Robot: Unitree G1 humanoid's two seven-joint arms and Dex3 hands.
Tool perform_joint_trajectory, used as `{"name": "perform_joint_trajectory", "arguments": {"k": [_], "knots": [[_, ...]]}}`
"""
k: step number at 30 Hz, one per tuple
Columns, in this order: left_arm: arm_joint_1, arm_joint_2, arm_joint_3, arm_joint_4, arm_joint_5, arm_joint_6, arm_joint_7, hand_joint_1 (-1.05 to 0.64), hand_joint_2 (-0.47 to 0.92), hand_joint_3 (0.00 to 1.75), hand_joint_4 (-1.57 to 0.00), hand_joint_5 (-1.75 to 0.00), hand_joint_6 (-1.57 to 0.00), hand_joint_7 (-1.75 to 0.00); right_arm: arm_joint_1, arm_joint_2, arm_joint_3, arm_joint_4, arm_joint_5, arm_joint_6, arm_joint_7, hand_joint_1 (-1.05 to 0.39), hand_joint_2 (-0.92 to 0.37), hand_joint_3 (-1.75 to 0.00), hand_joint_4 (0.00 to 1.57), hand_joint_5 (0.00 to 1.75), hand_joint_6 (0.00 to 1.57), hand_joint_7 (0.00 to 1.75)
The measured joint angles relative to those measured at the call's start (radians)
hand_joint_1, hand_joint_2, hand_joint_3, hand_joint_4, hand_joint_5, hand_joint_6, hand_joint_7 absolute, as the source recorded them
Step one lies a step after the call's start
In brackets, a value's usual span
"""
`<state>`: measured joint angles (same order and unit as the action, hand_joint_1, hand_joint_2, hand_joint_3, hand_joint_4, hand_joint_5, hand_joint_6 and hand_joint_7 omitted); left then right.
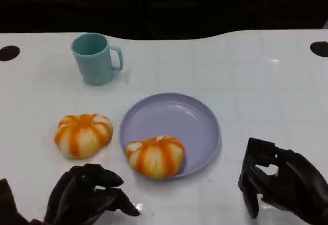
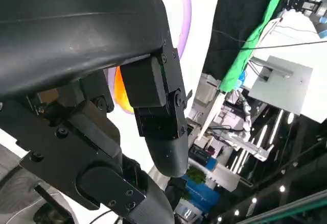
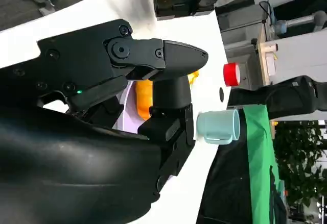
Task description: Grasp the bread from the table and place it into the plate.
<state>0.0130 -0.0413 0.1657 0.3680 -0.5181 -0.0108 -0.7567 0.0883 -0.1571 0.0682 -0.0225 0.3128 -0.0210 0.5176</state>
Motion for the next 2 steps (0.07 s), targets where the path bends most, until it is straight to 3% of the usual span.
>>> {"name": "perform_joint_trajectory", "arguments": {"k": [2], "knots": [[-0.001,0.002,0.0,0.01,0.0,-0.001,-0.001,-0.93,0.6,0.01,-1.57,-0.43,-1.57,-0.17,-0.001,0.005,-0.002,0.01,-0.002,-0.01,0.005,-0.61,-0.92,-0.49,1.06,1.75,0.84,1.75]]}}
